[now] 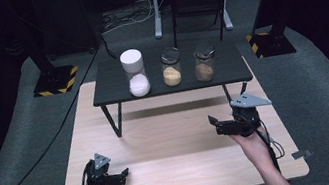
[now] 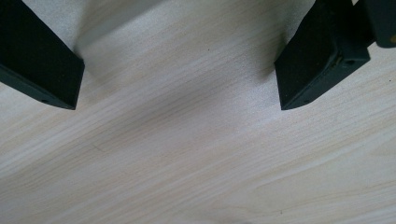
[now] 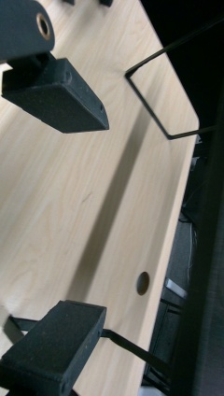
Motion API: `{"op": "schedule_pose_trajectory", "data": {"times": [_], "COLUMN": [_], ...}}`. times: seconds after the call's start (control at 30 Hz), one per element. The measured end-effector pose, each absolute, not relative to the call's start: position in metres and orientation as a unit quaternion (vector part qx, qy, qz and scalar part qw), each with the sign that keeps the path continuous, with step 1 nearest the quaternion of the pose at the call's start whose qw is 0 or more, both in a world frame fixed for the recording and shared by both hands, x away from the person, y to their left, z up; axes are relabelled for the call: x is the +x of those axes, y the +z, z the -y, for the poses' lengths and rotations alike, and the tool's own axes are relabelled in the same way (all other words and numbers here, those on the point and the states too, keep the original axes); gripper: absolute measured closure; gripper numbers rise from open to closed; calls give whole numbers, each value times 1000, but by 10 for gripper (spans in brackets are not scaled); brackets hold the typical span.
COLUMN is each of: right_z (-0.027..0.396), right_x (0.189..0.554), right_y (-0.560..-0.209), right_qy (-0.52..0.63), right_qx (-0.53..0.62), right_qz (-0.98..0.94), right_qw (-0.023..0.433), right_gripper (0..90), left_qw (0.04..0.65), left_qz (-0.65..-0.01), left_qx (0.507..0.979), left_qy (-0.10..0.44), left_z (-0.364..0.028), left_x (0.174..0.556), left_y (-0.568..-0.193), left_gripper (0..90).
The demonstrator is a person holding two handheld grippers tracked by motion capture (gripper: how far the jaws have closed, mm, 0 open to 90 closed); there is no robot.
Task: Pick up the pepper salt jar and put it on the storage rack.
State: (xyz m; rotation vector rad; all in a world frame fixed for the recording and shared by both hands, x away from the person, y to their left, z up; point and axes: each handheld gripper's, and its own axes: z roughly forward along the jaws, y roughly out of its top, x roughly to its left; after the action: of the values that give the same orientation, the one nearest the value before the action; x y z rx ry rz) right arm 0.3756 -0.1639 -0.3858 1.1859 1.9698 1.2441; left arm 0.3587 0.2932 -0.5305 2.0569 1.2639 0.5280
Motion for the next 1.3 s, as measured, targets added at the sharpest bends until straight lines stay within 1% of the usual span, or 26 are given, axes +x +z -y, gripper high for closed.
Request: {"op": "schedule_pose_trajectory", "data": {"times": [0.33,0.87,1.13,1.3], "right_z": [173,185,184,185], "right_x": [363,358,358,358], "right_y": [-421,-479,-499,-510], "right_qy": [451,438,419,401], "right_qx": [450,474,484,489], "right_qz": [-725,-727,-738,-745], "right_qw": [261,235,213,211], "right_gripper": [87,88,91,94], "left_qw": [329,329,329,329], "left_qz": [-483,-483,-481,-481], "left_qx": [786,786,787,788], "left_qy": [202,202,201,201], "left_z": [-293,-293,-293,-293], "left_x": [359,359,359,359], "left_y": [-530,-530,-530,-530], "left_gripper": [8,8,7,8]}}
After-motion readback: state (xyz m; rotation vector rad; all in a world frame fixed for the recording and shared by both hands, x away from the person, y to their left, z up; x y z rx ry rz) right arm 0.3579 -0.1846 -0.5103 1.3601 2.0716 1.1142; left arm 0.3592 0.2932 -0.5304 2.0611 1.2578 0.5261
